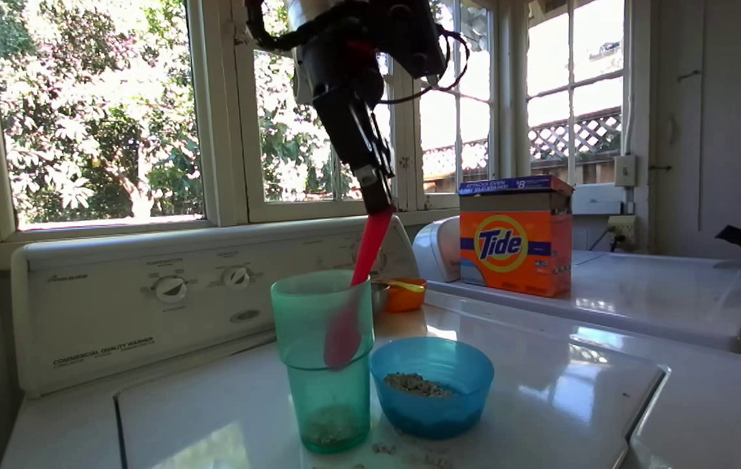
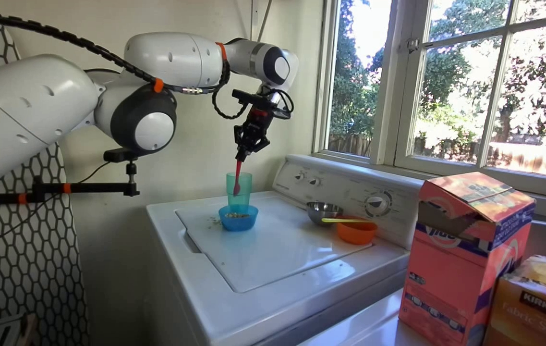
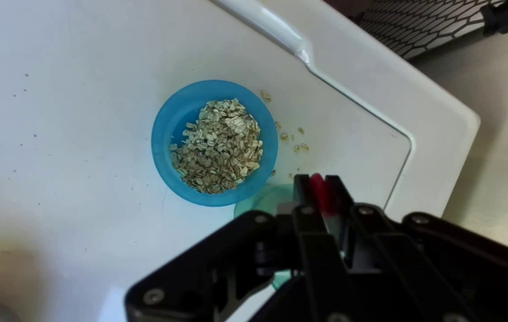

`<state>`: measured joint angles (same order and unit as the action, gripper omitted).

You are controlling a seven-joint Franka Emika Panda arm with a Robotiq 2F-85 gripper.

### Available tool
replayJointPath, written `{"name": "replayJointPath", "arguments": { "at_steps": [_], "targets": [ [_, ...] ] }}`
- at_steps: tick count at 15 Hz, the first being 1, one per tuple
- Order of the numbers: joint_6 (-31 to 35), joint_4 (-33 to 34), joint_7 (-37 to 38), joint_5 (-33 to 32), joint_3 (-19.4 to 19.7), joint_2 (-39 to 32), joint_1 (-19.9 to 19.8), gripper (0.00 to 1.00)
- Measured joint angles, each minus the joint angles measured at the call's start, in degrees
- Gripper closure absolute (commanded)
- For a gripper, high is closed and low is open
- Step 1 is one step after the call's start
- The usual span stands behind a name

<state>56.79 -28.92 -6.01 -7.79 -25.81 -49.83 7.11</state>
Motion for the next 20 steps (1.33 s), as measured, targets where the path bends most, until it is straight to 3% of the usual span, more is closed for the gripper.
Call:
{"name": "replayJointPath", "arguments": {
  "at_steps": [4,8,9,10,18,20],
  "targets": [
    [-0.03,2.48,-4.52,0.15,10.04,-1.08,6.04,0.97],
    [2.36,2.74,-7.85,0.91,14.28,-2.27,8.52,0.97],
    [2.57,2.75,-8.54,1.41,14.55,-2.54,8.55,0.73],
    [2.61,2.75,-9.12,2.07,14.76,-2.74,8.52,0.64],
    [2.27,2.90,-14.19,7.96,14.94,-3.05,7.42,0.04],
    [2.12,2.99,-14.72,9.50,14.90,-2.75,6.64,0.00]
  ]
}}
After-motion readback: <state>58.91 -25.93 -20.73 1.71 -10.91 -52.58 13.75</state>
